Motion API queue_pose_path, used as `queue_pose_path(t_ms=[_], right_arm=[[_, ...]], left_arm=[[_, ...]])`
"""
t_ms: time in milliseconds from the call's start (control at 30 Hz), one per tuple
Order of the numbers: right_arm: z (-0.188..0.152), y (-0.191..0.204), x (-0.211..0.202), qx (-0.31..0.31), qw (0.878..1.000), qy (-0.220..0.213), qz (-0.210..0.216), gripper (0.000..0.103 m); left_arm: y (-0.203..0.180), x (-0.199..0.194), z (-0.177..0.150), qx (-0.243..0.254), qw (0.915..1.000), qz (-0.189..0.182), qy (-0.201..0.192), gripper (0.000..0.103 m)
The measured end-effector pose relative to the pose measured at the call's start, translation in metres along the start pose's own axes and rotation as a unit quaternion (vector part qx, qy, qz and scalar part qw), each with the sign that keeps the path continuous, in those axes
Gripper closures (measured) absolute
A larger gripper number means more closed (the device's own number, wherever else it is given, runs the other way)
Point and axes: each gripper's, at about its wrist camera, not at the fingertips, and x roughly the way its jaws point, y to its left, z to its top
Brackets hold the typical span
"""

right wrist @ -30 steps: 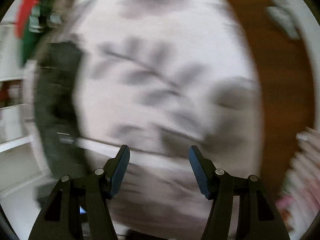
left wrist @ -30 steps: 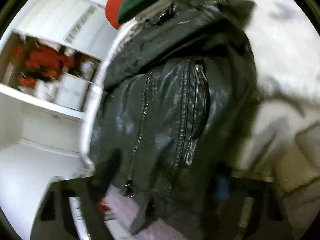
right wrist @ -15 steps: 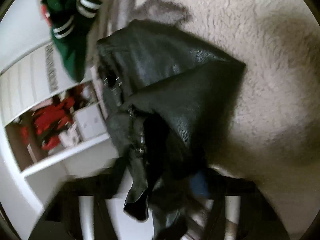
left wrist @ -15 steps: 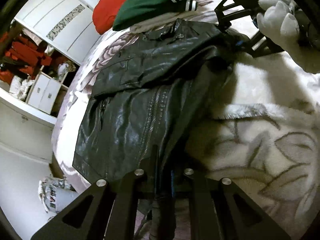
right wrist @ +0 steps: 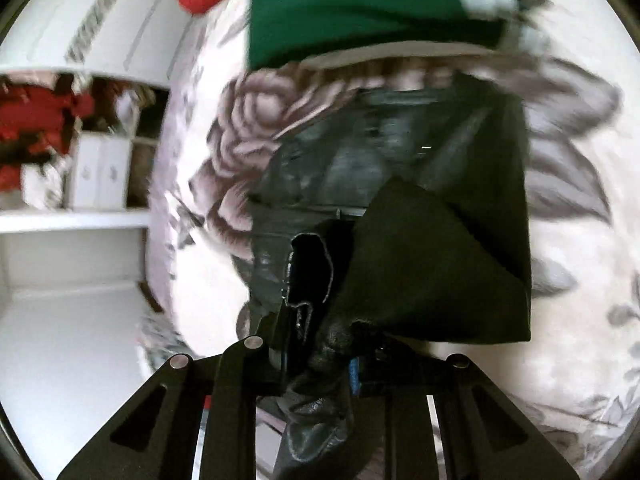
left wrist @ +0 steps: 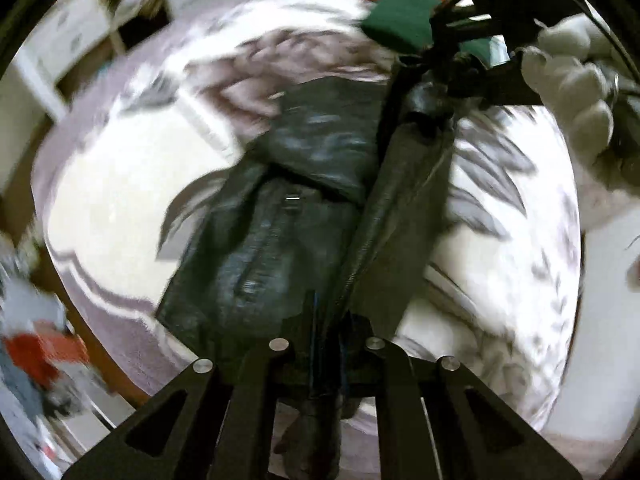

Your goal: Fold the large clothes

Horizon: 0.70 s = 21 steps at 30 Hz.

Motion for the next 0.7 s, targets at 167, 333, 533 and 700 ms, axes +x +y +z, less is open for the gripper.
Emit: queue_pose_path(t_ms=[167, 333, 533, 700], right_arm=[[0.017, 0.096, 0.102, -0.054, 0.994, 0.044, -0.089, 0.081], [0.026, 0.112, 0.197, -0.057, 0.983, 0.092, -0.151, 0.059], [0.031, 0.086, 0.140, 0.006, 0.994, 0.072, 0.078, 0.024], [0.024, 0.034, 0.064, 0.072, 0.989, -0.002, 0.127, 0.026]], left_arm=[[0.102, 0.071, 0.016, -0.079, 0.9948, -0.041, 0.049, 0.092], [0.161, 0.123, 0.010, -0.133, 0.9702, -0.172, 0.106, 0.081], [0.190, 0.108, -0.013, -0.168, 0.9534, -0.215, 0.129, 0.070], [0.181, 0.091, 0.003, -0.143, 0.9662, -0.181, 0.114, 0.065]])
